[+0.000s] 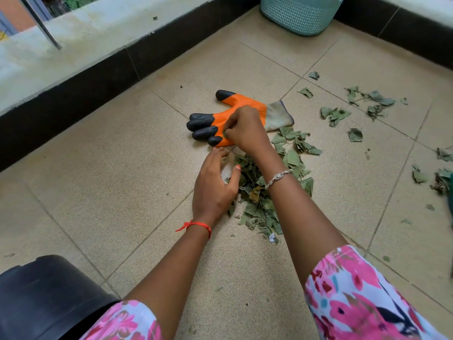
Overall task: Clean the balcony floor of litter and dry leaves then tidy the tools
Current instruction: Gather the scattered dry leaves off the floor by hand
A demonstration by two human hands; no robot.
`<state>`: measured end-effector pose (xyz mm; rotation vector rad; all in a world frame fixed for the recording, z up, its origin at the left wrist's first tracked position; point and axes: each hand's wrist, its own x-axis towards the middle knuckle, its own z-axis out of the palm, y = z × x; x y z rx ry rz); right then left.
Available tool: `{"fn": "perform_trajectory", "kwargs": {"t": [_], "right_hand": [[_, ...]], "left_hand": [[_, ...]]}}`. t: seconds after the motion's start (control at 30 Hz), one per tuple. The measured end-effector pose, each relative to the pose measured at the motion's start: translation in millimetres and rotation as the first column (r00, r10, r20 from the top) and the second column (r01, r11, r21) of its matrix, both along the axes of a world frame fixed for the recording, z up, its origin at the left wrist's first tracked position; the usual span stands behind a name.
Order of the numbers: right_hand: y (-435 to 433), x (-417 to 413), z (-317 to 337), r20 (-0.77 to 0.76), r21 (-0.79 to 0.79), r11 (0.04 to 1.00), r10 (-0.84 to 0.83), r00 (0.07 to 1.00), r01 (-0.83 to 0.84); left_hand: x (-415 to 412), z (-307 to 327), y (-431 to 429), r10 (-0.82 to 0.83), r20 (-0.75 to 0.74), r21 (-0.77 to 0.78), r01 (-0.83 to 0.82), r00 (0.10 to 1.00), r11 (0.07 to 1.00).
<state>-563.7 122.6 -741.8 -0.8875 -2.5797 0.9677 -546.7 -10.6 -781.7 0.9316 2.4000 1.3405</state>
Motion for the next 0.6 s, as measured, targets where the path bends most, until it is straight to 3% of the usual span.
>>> {"fn": "perform_trajectory", "kwargs": {"t": [0.2, 0.3, 0.4, 0.53, 0.6], "right_hand": [[6.9, 26.1, 14.1, -0.185, -0.236, 0.953, -0.234, 0.955, 0.188], [10.4, 47.2, 21.1, -0.196, -0.297, 0.931, -0.275, 0.941, 0.210], [14.7, 66.2, 25.6, -0.099, -0.297, 0.946, -0.168, 0.981, 0.132], [12.0, 68.9, 17.7, -0.055, -0.145, 0.988, -0.064, 0.996, 0.056], [4.8, 66.1, 10.7, -0.024, -0.080, 0.995, 0.060, 0.998, -0.062]], "left_hand": [[0.0, 0.8, -0.7, -0.005, 0.015, -0.002, 0.005, 1.000, 1.000], [0.8, 1.4, -1.0, -0.001, 0.021, -0.002, 0.001, 1.000, 1.000], [1.9, 3.1, -1.2, 0.003, 0.021, 0.010, -0.003, 1.000, 1.000], [1.7, 2.7, -1.5, 0.003, 0.015, 0.005, -0.003, 1.000, 1.000], [1.5, 2.3, -1.4, -0.004, 0.012, 0.000, 0.004, 1.000, 1.000]]}}
